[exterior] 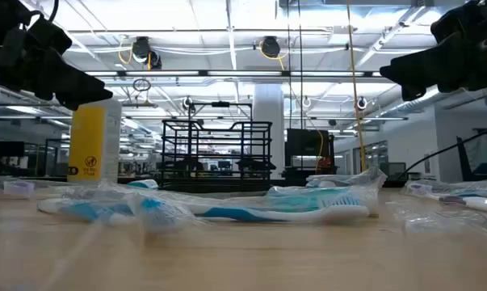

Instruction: Pick & Place toothbrushing station

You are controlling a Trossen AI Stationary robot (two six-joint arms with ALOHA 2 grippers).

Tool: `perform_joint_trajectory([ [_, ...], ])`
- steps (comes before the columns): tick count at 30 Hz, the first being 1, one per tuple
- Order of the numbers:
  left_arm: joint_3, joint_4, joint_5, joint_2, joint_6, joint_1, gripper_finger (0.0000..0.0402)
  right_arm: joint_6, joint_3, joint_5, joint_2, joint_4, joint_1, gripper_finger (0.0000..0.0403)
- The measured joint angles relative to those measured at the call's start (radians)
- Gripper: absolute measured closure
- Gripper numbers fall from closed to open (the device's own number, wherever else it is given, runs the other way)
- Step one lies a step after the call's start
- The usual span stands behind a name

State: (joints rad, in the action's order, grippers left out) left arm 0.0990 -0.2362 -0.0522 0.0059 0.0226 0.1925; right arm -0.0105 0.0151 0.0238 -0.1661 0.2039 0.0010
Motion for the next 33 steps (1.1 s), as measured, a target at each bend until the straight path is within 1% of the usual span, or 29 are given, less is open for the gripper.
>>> perform_joint_trajectory([
  [19, -0.001, -0.023, 0.001, 0.000, 0.004, 0.000, 0.0195, 0.008, 0.000, 0.000, 0.000, 0.000, 0.000, 0.0277],
  [23, -0.001, -0.022, 0.001, 0.000, 0.007, 0.000, 0.0195, 0.043, 0.000, 0.000, 0.000, -0.004, 0.000, 0.0277],
  [29, -0.001, -0.017, 0.001, 0.000, 0.061, 0.000, 0.0195, 0.110, 0.000, 0.000, -0.012, -0.031, 0.000, 0.0277],
  [33, -0.001, 0.010, 0.000, 0.000, 0.094, 0.000, 0.0195, 0.115, 0.000, 0.000, -0.045, -0.044, 0.000, 0.0277],
])
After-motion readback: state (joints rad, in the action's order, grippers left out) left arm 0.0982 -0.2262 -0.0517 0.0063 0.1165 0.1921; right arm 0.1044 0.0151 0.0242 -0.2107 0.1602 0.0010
